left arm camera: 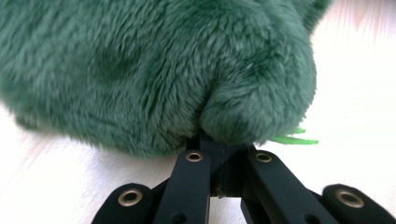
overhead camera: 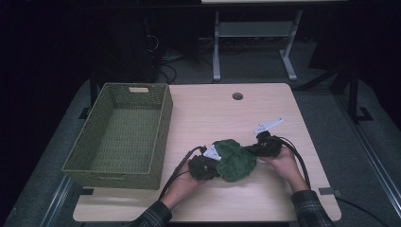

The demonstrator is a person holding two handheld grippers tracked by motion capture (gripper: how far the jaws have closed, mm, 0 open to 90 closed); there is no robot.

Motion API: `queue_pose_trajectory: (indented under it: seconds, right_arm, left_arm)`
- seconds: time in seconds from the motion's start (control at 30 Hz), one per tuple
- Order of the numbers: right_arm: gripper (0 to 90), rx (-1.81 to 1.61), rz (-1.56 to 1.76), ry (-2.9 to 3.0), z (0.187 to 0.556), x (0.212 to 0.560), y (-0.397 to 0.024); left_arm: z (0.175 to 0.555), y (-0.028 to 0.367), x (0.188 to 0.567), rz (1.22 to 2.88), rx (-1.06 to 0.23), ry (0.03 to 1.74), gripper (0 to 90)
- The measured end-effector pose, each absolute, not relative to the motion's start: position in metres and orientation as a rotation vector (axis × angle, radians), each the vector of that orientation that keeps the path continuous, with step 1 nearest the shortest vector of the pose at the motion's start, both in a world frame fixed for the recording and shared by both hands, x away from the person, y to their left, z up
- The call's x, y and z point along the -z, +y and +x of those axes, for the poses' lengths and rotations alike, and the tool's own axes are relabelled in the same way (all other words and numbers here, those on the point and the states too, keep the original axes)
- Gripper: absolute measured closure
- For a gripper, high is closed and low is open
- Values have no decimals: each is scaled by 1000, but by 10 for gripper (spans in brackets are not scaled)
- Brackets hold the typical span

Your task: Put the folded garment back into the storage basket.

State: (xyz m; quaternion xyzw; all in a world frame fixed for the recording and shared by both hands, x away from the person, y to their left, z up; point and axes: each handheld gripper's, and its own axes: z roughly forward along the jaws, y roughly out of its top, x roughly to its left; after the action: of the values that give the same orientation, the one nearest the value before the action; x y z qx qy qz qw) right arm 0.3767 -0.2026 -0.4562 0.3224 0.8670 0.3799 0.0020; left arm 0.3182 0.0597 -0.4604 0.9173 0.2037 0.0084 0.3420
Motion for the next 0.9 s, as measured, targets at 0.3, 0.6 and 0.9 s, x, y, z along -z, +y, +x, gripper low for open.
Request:
queue_pose_trajectory:
  seconds: [0.3, 0.6, 0.9]
  right_arm:
    - [900, -1191, 997, 2724, 352, 458, -207]
    - [900, -1167, 969, 2740, 326, 461, -208]
    - [900, -1139, 939, 2776, 310, 462, -203]
  left_arm:
    - [327, 70, 460, 2391, -38, 549, 896]
    - [335, 76, 458, 2394, -82, 563, 897]
    - [338, 85, 455, 2389, -88, 582, 897]
